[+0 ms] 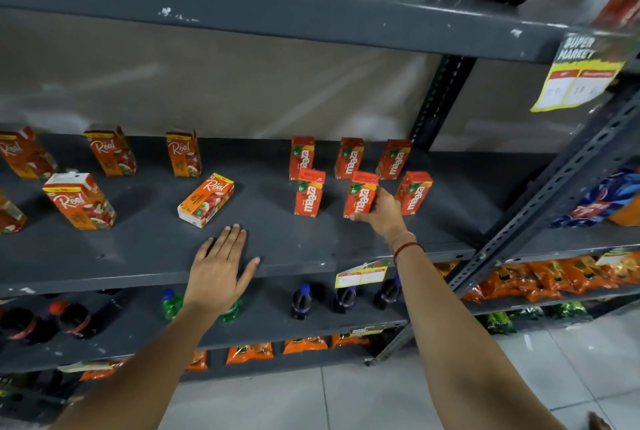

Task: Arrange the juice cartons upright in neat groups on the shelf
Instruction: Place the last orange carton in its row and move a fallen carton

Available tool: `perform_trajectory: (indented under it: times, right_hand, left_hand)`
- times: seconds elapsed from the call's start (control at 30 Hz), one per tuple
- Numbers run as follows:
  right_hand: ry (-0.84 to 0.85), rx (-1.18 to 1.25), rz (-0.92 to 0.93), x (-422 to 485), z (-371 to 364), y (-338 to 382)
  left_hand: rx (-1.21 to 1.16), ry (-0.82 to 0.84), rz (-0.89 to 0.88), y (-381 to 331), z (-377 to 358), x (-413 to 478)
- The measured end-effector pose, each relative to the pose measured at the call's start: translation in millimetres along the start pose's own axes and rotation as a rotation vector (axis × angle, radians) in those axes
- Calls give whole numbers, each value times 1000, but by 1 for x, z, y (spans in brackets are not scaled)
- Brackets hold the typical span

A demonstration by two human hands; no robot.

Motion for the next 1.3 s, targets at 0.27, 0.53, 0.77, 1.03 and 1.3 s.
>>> perform_trajectory:
  times: [0.27, 0.53, 0.77, 1.03, 1.3]
  right_hand:
    - [114, -162, -25, 20, 1, -8]
    - [-118, 87, -55, -20, -6, -15]
    - [-527, 109, 39, -94, -52, 18]
    - [-64, 135, 189, -98, -149, 117]
    - [191, 191, -103, -67, -225, 165]
  left_hand:
    - [-2, -22, 4, 0, -1, -1]
    - [-5, -16, 14, 1, 1, -2]
    - [-23, 2, -66, 6, 11, -11]
    - [-75, -21, 76, 77, 30, -40]
    - [-36, -29, 221, 129, 41, -39]
Point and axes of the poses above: each hand's wrist, its own x-axis towards the middle knuckle, its own z-axis out of the back of the hand, y = z × x, the point moved 4 cm from there along x, towards the middle knuckle
